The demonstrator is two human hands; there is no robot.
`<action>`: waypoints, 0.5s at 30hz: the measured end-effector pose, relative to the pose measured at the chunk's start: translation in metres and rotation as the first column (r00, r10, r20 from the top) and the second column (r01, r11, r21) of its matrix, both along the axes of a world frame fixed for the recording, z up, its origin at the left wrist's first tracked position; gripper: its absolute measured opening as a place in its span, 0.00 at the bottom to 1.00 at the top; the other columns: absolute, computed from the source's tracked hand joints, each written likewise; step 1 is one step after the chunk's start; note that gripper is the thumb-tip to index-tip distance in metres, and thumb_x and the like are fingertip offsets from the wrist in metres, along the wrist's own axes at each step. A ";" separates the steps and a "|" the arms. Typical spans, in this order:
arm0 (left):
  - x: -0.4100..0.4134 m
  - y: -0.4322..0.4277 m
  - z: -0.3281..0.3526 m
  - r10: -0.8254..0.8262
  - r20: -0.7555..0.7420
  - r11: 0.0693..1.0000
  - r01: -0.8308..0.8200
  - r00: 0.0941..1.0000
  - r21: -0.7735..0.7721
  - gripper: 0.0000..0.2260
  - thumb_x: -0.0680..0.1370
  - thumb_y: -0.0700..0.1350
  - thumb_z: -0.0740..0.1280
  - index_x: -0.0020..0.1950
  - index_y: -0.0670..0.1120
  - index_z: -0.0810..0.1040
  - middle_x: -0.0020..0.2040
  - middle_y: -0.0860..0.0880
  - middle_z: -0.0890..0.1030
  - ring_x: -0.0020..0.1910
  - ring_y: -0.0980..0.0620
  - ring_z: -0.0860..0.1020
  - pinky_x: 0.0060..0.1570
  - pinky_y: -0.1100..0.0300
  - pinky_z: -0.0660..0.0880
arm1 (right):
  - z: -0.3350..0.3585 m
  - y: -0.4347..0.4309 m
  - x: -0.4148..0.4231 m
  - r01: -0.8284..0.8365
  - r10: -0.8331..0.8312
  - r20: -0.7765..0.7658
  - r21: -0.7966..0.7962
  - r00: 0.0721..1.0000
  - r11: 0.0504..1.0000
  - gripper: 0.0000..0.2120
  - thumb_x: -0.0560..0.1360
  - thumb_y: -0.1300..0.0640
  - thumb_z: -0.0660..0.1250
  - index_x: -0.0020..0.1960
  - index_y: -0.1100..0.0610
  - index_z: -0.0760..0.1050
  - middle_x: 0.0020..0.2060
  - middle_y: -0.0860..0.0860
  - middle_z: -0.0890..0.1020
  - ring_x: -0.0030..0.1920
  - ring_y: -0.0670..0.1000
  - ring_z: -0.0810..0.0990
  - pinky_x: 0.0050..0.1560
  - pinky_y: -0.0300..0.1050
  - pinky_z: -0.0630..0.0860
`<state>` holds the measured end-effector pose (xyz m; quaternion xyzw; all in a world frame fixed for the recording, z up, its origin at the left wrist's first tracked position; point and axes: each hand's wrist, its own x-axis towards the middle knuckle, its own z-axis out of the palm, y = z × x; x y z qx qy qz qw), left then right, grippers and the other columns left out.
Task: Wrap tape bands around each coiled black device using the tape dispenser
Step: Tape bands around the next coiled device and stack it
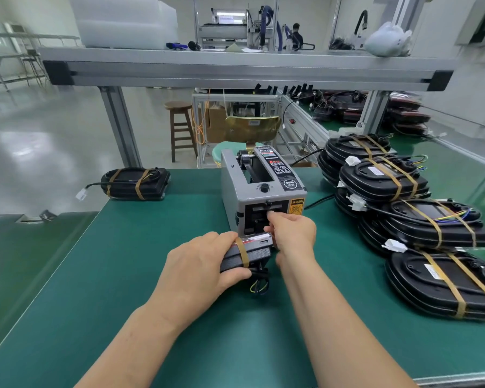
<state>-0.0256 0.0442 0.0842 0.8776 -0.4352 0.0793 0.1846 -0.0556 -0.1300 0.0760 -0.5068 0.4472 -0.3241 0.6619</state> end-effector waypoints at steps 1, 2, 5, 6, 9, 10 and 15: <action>0.000 0.000 0.000 -0.003 -0.001 1.000 0.003 1.000 -0.002 0.25 0.73 0.69 0.62 0.66 0.60 0.69 0.51 0.58 0.76 0.52 0.56 0.75 0.50 0.59 0.71 | 0.000 0.001 0.001 0.011 -0.011 -0.003 -0.003 1.000 1.000 0.00 0.72 0.62 0.71 0.42 0.59 0.81 0.24 0.49 0.80 0.28 0.48 0.79 0.37 0.44 0.78; -0.001 0.000 0.000 -0.004 -0.001 1.000 0.004 1.000 -0.003 0.26 0.73 0.69 0.62 0.67 0.60 0.69 0.52 0.58 0.76 0.53 0.56 0.75 0.50 0.59 0.71 | -0.001 0.002 0.001 0.020 -0.020 -0.005 -0.011 1.000 1.000 0.01 0.72 0.62 0.71 0.42 0.59 0.82 0.24 0.49 0.80 0.30 0.49 0.79 0.38 0.46 0.79; -0.003 0.000 0.001 -0.024 0.010 0.999 0.024 1.000 -0.027 0.29 0.74 0.66 0.65 0.72 0.58 0.67 0.56 0.58 0.76 0.55 0.54 0.76 0.50 0.57 0.73 | -0.001 0.004 0.000 0.015 -0.015 0.000 -0.041 1.000 0.999 0.01 0.72 0.62 0.70 0.42 0.58 0.81 0.26 0.49 0.80 0.32 0.51 0.79 0.38 0.47 0.79; -0.004 0.001 0.003 -0.046 0.014 0.998 0.046 0.999 -0.053 0.29 0.74 0.64 0.67 0.73 0.57 0.67 0.58 0.58 0.75 0.55 0.53 0.76 0.49 0.56 0.74 | -0.001 0.005 -0.003 0.007 -0.006 0.021 -0.042 1.000 0.999 0.02 0.73 0.61 0.70 0.42 0.58 0.80 0.26 0.49 0.79 0.32 0.50 0.78 0.38 0.46 0.78; -0.004 0.004 0.005 -0.137 0.044 0.982 0.142 0.990 -0.124 0.25 0.75 0.49 0.72 0.71 0.55 0.72 0.57 0.56 0.76 0.54 0.50 0.76 0.49 0.53 0.74 | 0.004 0.007 -0.018 -0.025 0.029 0.146 -0.033 0.989 0.999 0.05 0.75 0.63 0.70 0.40 0.57 0.79 0.29 0.50 0.79 0.29 0.46 0.75 0.32 0.38 0.76; -0.003 0.004 0.005 -0.160 0.060 0.976 0.167 0.985 -0.141 0.23 0.74 0.45 0.73 0.69 0.54 0.74 0.57 0.54 0.77 0.52 0.49 0.76 0.49 0.53 0.73 | 0.006 0.009 -0.026 -0.054 0.057 0.184 -0.024 0.981 0.998 0.05 0.75 0.63 0.70 0.40 0.58 0.79 0.31 0.51 0.79 0.29 0.46 0.75 0.31 0.36 0.75; -0.004 0.001 0.003 -0.170 0.083 0.971 0.181 0.982 -0.157 0.19 0.74 0.44 0.73 0.64 0.56 0.78 0.55 0.53 0.77 0.43 0.48 0.77 0.42 0.52 0.76 | 0.012 0.023 -0.056 -0.253 0.217 0.328 0.070 0.919 0.965 0.10 0.76 0.65 0.69 0.37 0.59 0.79 0.29 0.48 0.83 0.30 0.42 0.80 0.42 0.38 0.78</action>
